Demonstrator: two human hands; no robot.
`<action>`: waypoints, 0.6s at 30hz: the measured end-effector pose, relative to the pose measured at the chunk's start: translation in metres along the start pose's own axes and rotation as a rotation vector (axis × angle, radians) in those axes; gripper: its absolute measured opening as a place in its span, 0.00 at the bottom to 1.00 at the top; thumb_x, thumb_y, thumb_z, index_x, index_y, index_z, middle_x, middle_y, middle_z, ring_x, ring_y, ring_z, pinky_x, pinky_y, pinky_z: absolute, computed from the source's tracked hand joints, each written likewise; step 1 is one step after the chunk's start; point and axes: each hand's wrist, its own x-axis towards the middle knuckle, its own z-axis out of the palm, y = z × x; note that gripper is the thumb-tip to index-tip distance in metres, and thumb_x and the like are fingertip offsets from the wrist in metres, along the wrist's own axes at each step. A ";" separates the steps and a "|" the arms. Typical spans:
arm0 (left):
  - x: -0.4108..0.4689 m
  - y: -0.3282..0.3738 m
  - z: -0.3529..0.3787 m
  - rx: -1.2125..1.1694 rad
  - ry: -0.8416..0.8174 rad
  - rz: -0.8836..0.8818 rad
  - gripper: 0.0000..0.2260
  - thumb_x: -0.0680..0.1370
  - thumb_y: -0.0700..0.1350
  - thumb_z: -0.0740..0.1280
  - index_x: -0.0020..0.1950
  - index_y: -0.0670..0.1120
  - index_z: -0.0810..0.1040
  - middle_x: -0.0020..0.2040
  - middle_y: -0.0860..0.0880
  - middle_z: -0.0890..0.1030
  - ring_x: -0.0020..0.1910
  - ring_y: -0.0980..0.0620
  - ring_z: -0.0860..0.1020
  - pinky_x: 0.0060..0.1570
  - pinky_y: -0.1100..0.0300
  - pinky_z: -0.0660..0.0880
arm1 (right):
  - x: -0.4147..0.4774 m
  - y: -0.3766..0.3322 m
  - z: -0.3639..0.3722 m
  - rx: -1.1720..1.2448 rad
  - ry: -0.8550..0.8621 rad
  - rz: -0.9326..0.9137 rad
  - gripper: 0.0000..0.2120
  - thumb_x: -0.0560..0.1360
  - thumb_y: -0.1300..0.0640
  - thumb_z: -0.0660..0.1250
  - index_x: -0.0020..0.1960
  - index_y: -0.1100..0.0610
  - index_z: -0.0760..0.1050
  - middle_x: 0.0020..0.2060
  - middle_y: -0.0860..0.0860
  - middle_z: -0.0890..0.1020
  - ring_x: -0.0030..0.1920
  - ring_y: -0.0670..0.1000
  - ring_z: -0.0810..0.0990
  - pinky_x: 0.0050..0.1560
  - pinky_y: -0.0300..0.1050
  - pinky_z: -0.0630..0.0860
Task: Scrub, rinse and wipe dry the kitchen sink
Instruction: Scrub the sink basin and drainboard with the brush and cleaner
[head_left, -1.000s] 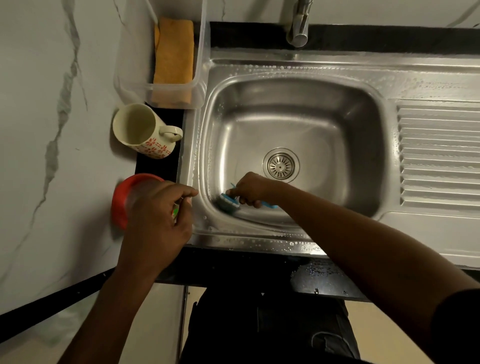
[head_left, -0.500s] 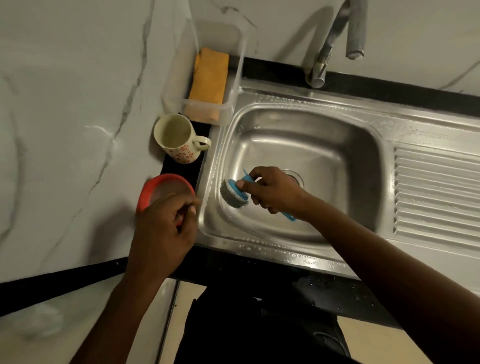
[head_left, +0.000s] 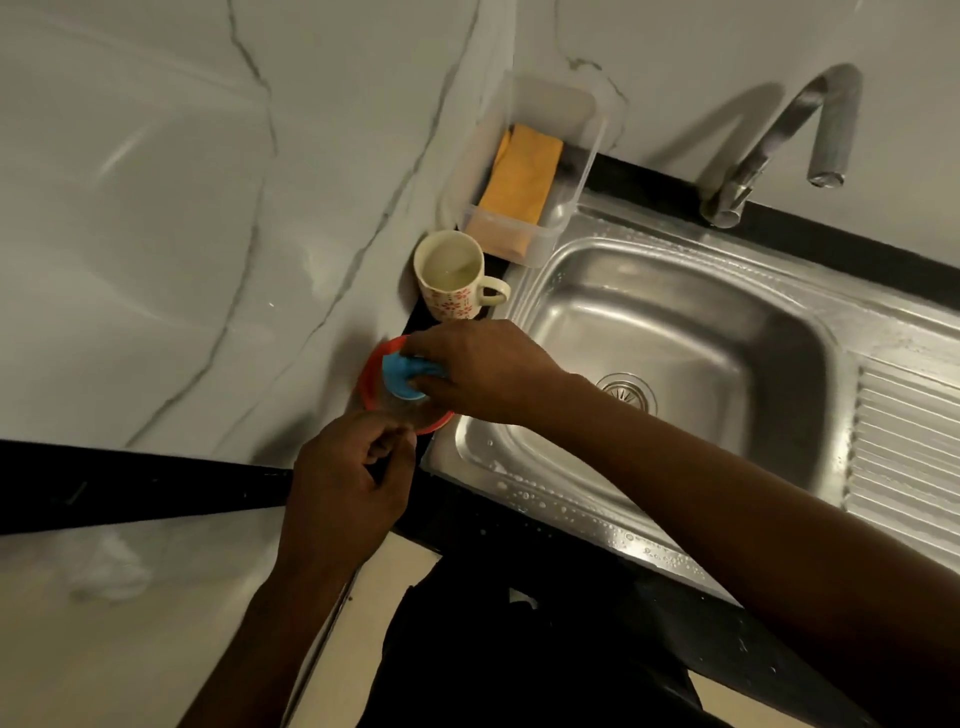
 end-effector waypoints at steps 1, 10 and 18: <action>-0.001 -0.001 0.000 0.000 0.003 -0.003 0.04 0.80 0.44 0.71 0.46 0.46 0.81 0.39 0.55 0.80 0.40 0.53 0.80 0.40 0.63 0.78 | 0.006 -0.002 0.004 -0.036 -0.011 -0.027 0.20 0.80 0.47 0.67 0.70 0.48 0.76 0.58 0.48 0.83 0.54 0.51 0.82 0.46 0.46 0.75; -0.006 -0.007 0.001 -0.003 0.006 -0.024 0.06 0.81 0.45 0.71 0.45 0.46 0.80 0.37 0.54 0.79 0.38 0.52 0.79 0.39 0.62 0.76 | 0.018 -0.006 0.021 -0.112 -0.098 -0.086 0.19 0.81 0.46 0.66 0.69 0.50 0.78 0.56 0.50 0.84 0.51 0.52 0.84 0.49 0.49 0.80; 0.003 0.002 0.010 0.001 -0.026 0.027 0.04 0.81 0.46 0.71 0.48 0.47 0.82 0.40 0.55 0.81 0.40 0.55 0.81 0.43 0.63 0.79 | -0.021 0.004 -0.031 0.234 0.051 0.160 0.14 0.78 0.47 0.70 0.61 0.50 0.81 0.51 0.46 0.84 0.49 0.49 0.80 0.50 0.51 0.80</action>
